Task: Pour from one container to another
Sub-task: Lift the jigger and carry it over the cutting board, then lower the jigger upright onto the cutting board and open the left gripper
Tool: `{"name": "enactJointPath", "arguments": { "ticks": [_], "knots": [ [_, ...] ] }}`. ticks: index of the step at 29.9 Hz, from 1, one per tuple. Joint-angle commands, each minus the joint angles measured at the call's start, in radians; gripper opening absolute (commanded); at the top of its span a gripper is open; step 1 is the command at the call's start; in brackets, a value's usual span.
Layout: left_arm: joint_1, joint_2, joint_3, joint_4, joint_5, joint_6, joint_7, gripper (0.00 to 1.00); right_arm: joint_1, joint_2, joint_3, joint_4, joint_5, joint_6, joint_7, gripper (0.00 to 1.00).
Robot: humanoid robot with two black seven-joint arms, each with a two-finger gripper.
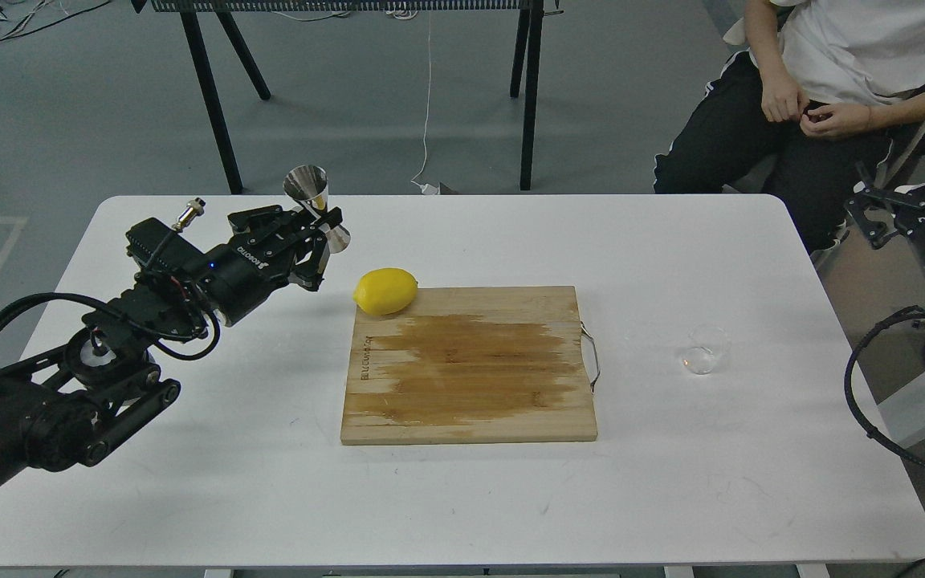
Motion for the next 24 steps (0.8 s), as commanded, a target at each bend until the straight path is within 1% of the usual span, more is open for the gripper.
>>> {"name": "enactJointPath", "arguments": {
  "ticks": [1, 4, 7, 10, 12, 17, 24],
  "knots": [
    [-0.040, -0.061, 0.034, -0.013, 0.024, -0.003, 0.001, 0.07, -0.001, -0.013, 0.000, 0.000, 0.001, 0.000, 0.000, 1.00],
    [-0.076, -0.135, 0.119, -0.010, 0.024, -0.004, 0.002, 0.07, -0.001, -0.013, 0.000, 0.000, -0.001, 0.000, 0.000, 1.00],
    [-0.076, -0.190, 0.218, -0.008, 0.024, -0.024, 0.007, 0.07, -0.005, -0.014, 0.000, 0.000, 0.001, 0.000, 0.001, 1.00],
    [-0.071, -0.253, 0.294, 0.007, 0.024, -0.037, 0.030, 0.07, -0.011, -0.019, 0.005, -0.002, 0.001, 0.000, 0.001, 1.00],
    [-0.065, -0.294, 0.301, 0.045, 0.024, -0.038, 0.033, 0.07, -0.018, -0.028, 0.008, -0.002, 0.001, 0.000, 0.001, 1.00],
    [-0.065, -0.401, 0.304, 0.254, 0.024, -0.031, 0.035, 0.07, -0.023, -0.034, 0.010, -0.002, 0.001, 0.000, 0.001, 1.00],
    [-0.073, -0.477, 0.304, 0.340, 0.024, -0.031, 0.036, 0.07, -0.023, -0.034, 0.010, -0.002, 0.001, 0.000, 0.001, 1.00]
  ]
}}
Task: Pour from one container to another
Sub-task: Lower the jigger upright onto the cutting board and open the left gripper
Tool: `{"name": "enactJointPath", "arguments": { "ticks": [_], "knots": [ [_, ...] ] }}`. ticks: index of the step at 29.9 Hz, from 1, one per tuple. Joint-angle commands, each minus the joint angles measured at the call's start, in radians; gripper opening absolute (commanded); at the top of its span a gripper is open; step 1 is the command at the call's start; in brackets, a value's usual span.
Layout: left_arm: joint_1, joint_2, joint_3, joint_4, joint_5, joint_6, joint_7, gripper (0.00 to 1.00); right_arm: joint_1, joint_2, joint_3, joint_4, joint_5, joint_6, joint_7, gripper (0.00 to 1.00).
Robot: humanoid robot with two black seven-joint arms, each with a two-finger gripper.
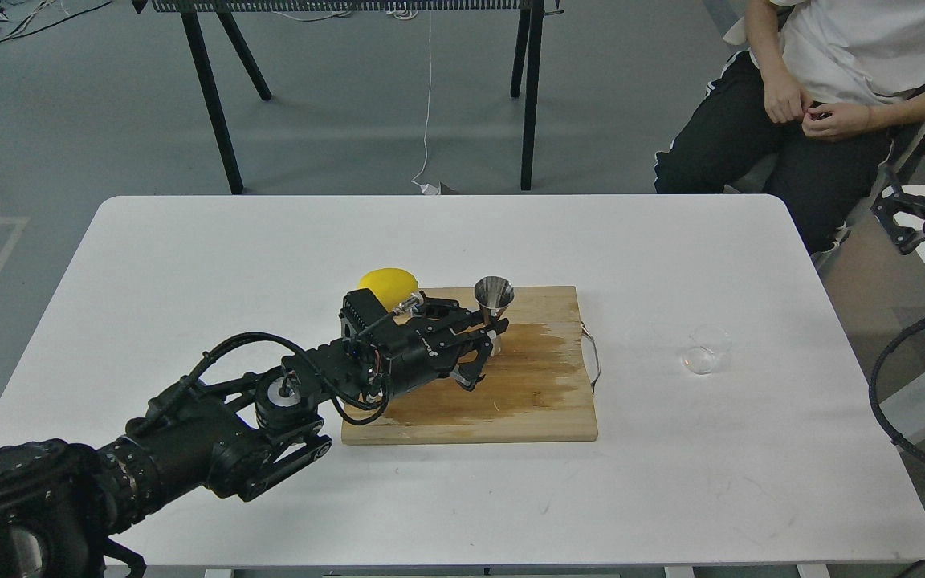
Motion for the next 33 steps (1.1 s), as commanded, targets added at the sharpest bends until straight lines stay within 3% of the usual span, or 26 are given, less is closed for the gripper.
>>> {"name": "enactJointPath", "arguments": {
  "ticks": [1, 20, 25, 33],
  "knots": [
    [-0.004, -0.036, 0.001, 0.049, 0.000, -0.001, 0.000, 0.07, 0.000, 0.000, 0.000, 0.000, 0.000, 0.000, 0.000, 1.00],
    [0.008, -0.036, 0.002, 0.106, 0.000, -0.001, 0.003, 0.22, -0.006, 0.001, -0.002, 0.000, 0.000, 0.000, 0.000, 1.00],
    [0.008, -0.036, 0.002, 0.109, 0.000, -0.001, 0.003, 0.34, -0.006, 0.001, -0.002, 0.000, 0.000, 0.000, 0.000, 1.00],
    [0.015, -0.036, 0.002, 0.109, 0.000, -0.001, 0.003, 0.35, -0.011, 0.001, 0.000, 0.000, 0.000, 0.000, 0.001, 1.00]
  ]
}}
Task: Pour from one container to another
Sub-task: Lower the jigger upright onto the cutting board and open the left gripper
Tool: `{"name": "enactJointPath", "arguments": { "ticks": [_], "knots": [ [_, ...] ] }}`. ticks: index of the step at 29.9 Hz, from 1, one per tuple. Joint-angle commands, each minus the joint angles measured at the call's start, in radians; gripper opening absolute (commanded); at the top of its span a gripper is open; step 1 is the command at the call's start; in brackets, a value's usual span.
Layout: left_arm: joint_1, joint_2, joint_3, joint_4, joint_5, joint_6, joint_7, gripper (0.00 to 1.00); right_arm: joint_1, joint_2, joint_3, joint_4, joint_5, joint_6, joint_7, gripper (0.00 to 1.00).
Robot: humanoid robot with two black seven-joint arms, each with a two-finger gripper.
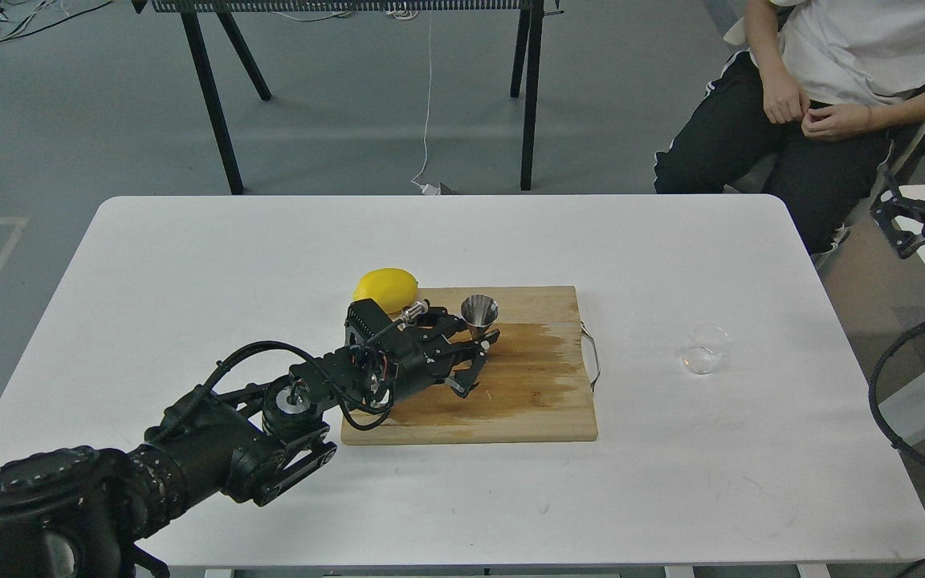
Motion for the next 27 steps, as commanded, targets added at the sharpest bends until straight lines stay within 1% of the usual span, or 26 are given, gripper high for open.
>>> {"name": "enactJointPath", "arguments": {
  "ticks": [1, 3, 6, 7, 11, 15, 27],
  "knots": [
    [0.002, 0.000, 0.000, -0.002, 0.000, 0.000, -0.001, 0.37, -0.002, 0.000, 0.002, 0.000, 0.000, 0.000, 0.001, 1.00],
    [0.005, 0.000, 0.000, -0.011, 0.000, 0.000, -0.003, 0.47, -0.002, 0.000, 0.002, 0.000, 0.000, 0.000, 0.001, 1.00],
    [0.010, 0.000, 0.008, -0.026, 0.000, 0.002, -0.011, 0.67, -0.002, 0.000, 0.002, 0.000, 0.000, 0.000, 0.001, 1.00],
    [0.015, 0.000, 0.021, -0.031, 0.000, 0.002, -0.012, 0.71, -0.003, 0.000, 0.002, 0.000, 0.000, 0.000, 0.001, 1.00],
    [0.016, 0.000, 0.040, -0.041, 0.000, 0.015, -0.014, 0.75, -0.005, 0.000, 0.002, 0.000, 0.000, 0.000, 0.003, 1.00],
    [0.027, 0.034, 0.035, -0.045, 0.000, 0.046, -0.012, 0.80, -0.011, 0.000, 0.003, 0.000, 0.000, 0.000, 0.003, 1.00],
    [0.036, 0.049, 0.031, -0.045, 0.000, 0.063, -0.014, 0.80, -0.013, -0.001, 0.012, 0.000, 0.002, 0.000, 0.003, 1.00]
  ]
}}
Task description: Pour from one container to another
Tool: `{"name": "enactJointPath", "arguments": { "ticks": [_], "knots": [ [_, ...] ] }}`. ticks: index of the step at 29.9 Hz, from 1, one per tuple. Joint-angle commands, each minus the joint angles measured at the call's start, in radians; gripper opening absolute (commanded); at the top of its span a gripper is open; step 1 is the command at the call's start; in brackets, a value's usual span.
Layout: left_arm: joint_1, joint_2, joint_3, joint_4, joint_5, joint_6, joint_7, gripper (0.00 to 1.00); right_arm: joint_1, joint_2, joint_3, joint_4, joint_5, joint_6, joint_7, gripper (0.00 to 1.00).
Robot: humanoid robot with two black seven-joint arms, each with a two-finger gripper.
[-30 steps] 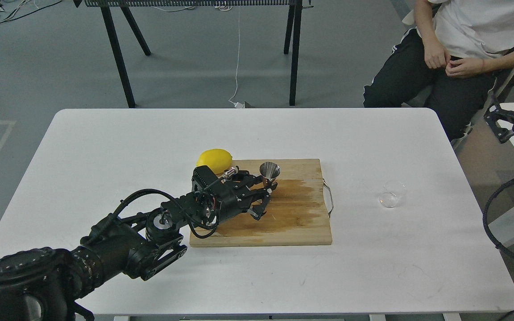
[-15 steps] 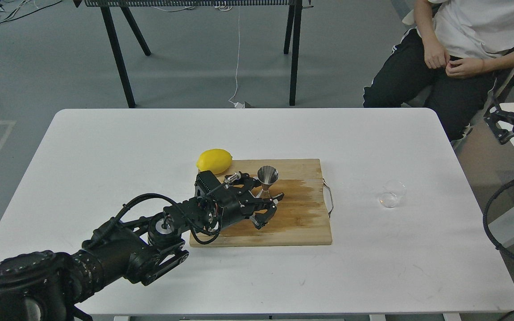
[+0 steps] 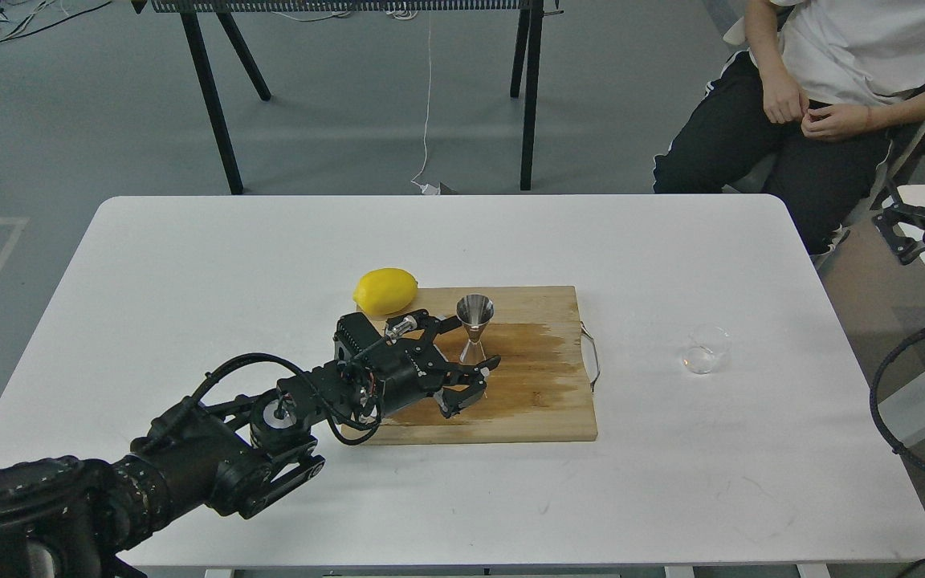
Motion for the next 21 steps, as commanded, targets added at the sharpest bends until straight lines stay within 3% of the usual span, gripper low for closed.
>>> {"name": "enactJointPath", "arguments": {
  "ticks": [1, 12, 16, 21],
  "knots": [
    [0.012, 0.014, 0.004, -0.001, 0.000, 0.005, -0.004, 0.80, 0.000, -0.002, 0.006, 0.000, 0.000, 0.000, 0.000, 1.00],
    [0.067, 0.180, 0.003, -0.029, 0.000, 0.024, -0.007, 0.81, -0.025, -0.006, 0.022, -0.008, 0.000, 0.000, 0.000, 1.00],
    [0.084, 0.336, 0.003, -0.243, 0.000, 0.024, -0.005, 0.81, -0.046, -0.032, 0.020, -0.003, 0.002, 0.000, -0.011, 1.00],
    [0.086, 0.533, -0.002, -0.578, -0.326, 0.024, -0.007, 0.82, -0.074, -0.075, 0.020, -0.012, -0.002, 0.000, -0.005, 1.00]
  ]
}}
